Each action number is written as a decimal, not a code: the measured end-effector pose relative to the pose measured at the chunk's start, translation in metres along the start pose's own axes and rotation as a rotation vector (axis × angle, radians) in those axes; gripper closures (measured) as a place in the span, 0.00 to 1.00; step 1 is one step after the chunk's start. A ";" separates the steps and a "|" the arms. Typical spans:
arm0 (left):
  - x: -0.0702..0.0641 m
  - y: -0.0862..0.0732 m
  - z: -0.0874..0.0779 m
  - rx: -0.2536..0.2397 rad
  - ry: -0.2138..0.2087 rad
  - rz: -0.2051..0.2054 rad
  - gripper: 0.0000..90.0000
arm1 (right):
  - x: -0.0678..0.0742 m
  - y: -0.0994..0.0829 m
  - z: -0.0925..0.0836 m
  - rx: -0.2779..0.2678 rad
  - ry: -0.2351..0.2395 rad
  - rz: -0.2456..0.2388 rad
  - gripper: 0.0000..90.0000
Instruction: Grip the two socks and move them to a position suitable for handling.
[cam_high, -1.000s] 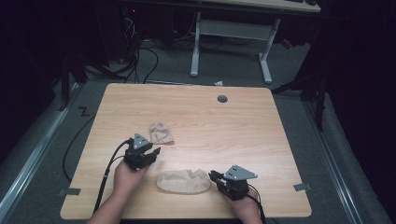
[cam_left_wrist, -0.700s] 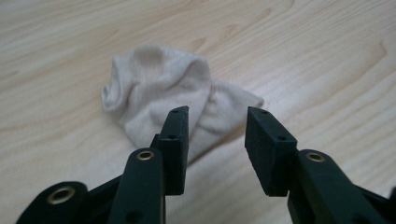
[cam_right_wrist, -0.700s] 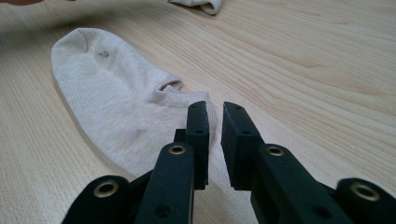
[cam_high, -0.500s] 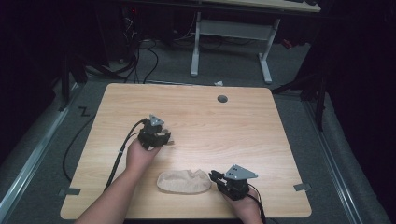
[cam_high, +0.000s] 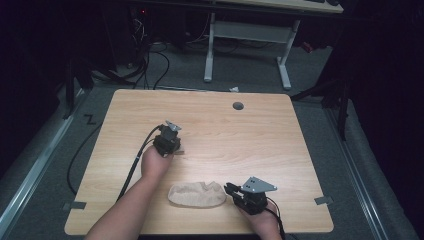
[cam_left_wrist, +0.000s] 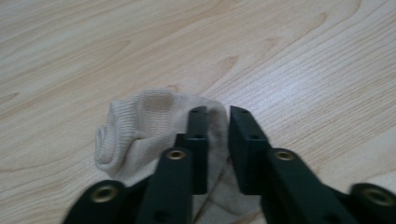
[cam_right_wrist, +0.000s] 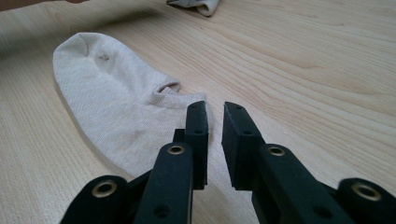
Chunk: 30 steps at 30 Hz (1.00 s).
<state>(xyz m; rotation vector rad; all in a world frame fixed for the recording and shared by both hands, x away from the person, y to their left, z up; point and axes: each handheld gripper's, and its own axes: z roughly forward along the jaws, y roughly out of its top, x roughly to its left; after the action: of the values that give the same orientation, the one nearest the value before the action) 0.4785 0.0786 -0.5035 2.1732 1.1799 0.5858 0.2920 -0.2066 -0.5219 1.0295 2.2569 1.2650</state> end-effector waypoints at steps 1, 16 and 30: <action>0.000 0.000 -0.003 -0.006 0.007 0.006 0.95 | 0.000 0.000 0.000 0.001 0.001 -0.001 0.90; 0.020 -0.019 -0.048 -0.104 -0.018 -0.028 0.99 | 0.002 0.000 0.003 0.009 0.000 -0.004 0.90; 0.032 -0.043 -0.081 -0.146 -0.136 -0.068 0.99 | 0.002 0.000 0.002 0.013 -0.012 -0.001 0.90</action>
<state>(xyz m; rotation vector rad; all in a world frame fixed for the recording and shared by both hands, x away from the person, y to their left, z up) 0.4185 0.1474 -0.4705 2.0082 1.0997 0.4722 0.2919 -0.2040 -0.5226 1.0376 2.2592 1.2422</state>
